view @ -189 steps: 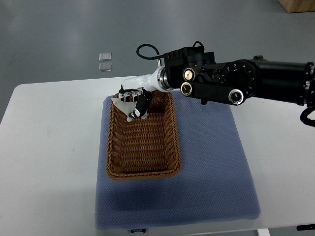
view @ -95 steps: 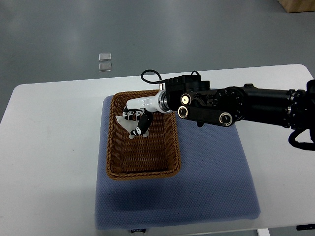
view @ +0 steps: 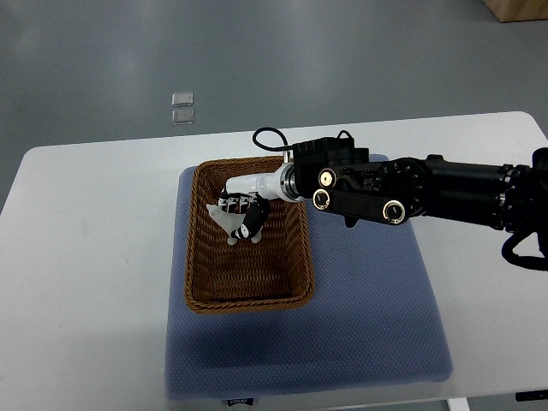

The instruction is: Place white bear in brown basket with right hand

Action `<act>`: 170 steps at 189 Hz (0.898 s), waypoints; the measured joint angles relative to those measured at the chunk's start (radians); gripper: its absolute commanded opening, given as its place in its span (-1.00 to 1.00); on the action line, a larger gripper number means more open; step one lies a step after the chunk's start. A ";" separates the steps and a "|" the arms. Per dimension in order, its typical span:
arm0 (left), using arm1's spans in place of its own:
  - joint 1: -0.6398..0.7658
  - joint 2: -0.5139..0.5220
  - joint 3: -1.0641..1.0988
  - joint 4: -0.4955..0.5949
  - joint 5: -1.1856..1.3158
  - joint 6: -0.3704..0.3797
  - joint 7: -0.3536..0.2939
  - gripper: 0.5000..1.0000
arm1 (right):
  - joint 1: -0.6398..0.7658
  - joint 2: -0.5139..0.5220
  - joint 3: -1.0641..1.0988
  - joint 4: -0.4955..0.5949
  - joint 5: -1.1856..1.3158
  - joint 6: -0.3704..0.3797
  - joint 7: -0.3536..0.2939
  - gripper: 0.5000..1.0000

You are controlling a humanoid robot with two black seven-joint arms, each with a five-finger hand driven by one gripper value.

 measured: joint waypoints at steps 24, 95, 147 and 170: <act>0.000 0.000 0.000 0.000 0.000 0.000 0.000 1.00 | 0.007 0.000 0.002 0.001 0.004 0.001 0.000 0.24; 0.000 0.000 0.000 0.000 0.000 0.000 0.000 1.00 | 0.044 -0.021 0.110 0.007 0.018 0.009 0.001 0.43; 0.000 0.000 0.000 0.000 0.000 0.000 0.000 1.00 | -0.005 -0.169 0.419 0.016 0.170 0.009 0.025 0.57; 0.000 0.000 0.000 0.000 0.000 0.000 0.000 1.00 | -0.139 -0.226 0.664 0.017 0.309 0.007 0.066 0.58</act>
